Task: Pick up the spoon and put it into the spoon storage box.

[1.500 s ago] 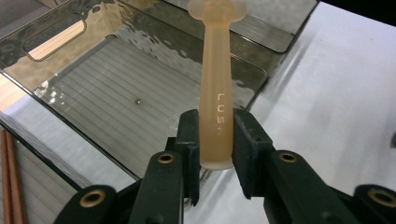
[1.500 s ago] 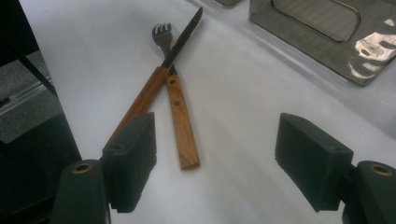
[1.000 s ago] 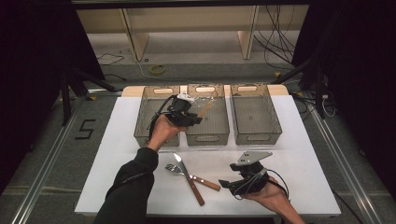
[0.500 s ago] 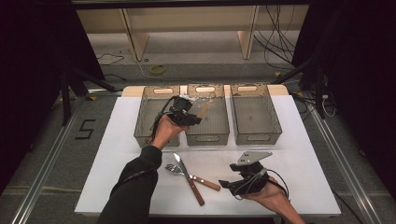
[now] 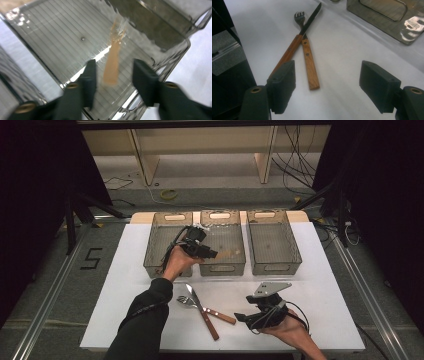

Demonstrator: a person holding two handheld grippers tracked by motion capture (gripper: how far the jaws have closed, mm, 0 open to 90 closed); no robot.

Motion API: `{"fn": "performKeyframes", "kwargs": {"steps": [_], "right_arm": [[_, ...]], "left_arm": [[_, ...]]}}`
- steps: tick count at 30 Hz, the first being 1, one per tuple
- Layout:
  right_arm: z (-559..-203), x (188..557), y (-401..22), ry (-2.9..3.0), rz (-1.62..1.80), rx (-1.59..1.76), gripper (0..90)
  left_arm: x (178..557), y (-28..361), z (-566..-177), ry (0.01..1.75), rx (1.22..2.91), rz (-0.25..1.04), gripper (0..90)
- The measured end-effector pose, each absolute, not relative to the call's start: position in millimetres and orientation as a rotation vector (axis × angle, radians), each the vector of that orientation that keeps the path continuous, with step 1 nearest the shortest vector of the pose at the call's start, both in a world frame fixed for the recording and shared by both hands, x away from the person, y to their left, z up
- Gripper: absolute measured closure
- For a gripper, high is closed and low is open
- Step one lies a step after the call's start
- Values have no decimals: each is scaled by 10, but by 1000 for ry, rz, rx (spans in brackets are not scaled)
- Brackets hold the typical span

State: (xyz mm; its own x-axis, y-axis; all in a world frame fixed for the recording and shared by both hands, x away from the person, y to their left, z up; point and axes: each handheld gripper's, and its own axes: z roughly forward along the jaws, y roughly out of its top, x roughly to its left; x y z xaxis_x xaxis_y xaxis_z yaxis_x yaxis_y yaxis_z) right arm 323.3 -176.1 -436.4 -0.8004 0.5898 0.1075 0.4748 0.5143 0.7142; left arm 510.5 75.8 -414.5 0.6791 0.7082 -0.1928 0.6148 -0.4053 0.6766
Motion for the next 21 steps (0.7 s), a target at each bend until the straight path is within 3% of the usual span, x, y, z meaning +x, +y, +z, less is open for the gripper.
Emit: {"fn": "performKeyframes", "kwargs": {"steps": [7,21], "right_arm": [[-4362,3231,-1748,2594,1153,924,300],[-4354,3228,-1660,2593,1142,951,303]], "left_arm": [[4929,897,-3960,950,2073,166,320],[4325,1388,-4068,898,1977,231,221]]}}
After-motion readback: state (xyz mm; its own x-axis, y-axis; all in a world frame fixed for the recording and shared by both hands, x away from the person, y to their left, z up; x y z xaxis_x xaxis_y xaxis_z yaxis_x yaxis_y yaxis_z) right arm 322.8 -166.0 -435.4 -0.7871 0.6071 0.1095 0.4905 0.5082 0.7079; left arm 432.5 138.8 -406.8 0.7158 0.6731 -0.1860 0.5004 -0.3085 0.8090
